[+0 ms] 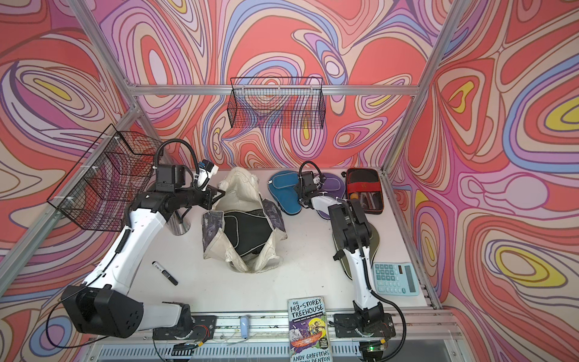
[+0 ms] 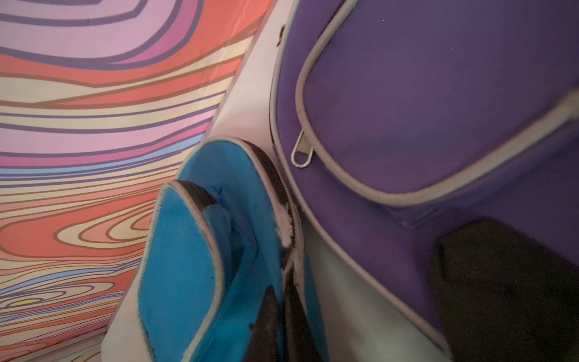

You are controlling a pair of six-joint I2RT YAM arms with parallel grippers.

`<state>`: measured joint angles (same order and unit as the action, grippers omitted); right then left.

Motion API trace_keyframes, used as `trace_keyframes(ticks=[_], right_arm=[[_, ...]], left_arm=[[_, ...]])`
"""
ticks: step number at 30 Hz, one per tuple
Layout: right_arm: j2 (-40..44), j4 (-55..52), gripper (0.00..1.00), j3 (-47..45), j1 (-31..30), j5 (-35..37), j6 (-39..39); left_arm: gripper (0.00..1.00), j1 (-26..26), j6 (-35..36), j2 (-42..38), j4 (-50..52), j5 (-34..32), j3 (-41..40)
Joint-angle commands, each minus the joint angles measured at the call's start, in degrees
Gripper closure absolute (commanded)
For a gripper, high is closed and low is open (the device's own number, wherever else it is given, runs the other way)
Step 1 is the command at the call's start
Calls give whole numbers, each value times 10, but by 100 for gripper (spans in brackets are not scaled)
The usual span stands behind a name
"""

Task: Remove the ping pong set from the canvas bag
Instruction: Place the ping pong set at the center of the board.

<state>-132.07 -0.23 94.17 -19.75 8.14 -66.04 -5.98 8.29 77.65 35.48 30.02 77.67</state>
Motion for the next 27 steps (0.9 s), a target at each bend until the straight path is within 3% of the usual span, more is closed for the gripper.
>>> trace_keyframes(ticks=[1, 9, 20, 27], right_arm=[[-30, -22, 100, 9, -6, 7, -27], [-14, -33, 100, 11, -4, 4, -2], [63, -50, 5, 10, 1, -83, 130], [148, -87, 2, -13, 1, -124, 207]], left_arm=[[100, -3, 2, -10, -34, 32, -6], [100, -3, 0, -18, -34, 31, -12], [100, -5, -1, -28, -34, 32, -14], [100, -5, -9, -41, -31, 31, -15]])
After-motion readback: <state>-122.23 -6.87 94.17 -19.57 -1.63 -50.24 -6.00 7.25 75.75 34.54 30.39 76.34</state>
